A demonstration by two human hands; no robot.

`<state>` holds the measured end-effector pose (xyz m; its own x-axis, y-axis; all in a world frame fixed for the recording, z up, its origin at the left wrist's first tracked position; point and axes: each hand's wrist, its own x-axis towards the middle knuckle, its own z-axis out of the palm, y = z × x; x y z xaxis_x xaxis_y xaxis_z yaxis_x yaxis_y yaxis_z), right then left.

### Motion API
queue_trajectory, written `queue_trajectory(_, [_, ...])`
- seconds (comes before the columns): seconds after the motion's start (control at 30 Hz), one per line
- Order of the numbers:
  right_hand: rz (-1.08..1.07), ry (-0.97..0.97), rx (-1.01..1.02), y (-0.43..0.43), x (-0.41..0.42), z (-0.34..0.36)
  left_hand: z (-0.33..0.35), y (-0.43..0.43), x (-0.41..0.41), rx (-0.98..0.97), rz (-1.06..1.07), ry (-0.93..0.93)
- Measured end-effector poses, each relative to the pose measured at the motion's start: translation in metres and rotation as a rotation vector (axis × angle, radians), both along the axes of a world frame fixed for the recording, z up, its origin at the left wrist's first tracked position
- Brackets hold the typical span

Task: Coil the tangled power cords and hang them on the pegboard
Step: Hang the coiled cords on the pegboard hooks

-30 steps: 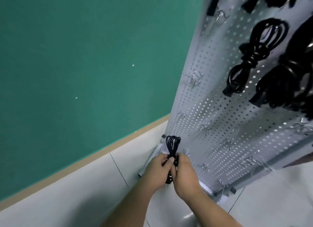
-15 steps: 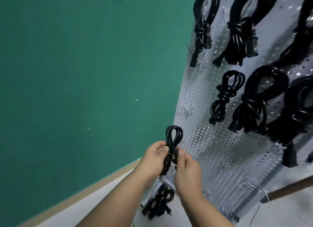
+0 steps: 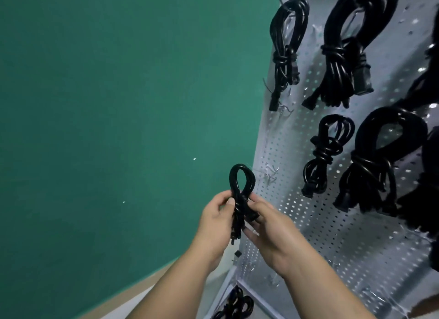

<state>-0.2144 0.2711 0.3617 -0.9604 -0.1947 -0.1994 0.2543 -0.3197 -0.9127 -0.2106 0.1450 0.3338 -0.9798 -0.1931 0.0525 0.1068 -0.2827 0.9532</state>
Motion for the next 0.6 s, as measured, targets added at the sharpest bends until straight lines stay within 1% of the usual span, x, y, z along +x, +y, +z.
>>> queue_trajectory(0.1, [0.007,0.104,0.074,-0.003,-0.008,0.000,0.001,0.001,-0.014,0.043,-0.008,0.017])
queue_trajectory(0.23, [-0.094,0.284,0.173,-0.013,-0.018,-0.006,0.004,0.000,-0.033,0.072,0.065,0.029])
queue_trajectory(0.33, [-0.162,0.411,0.235,-0.022,-0.028,-0.006,0.006,-0.002,-0.044,0.062,0.118,0.074])
queue_trajectory(0.47, [-0.207,0.426,0.259,-0.028,-0.045,-0.007,0.006,-0.003,-0.054,0.089,0.109,0.090])
queue_trajectory(0.6, [-0.246,0.332,0.217,-0.026,-0.058,-0.010,0.002,-0.001,-0.060,0.069,0.037,0.069])
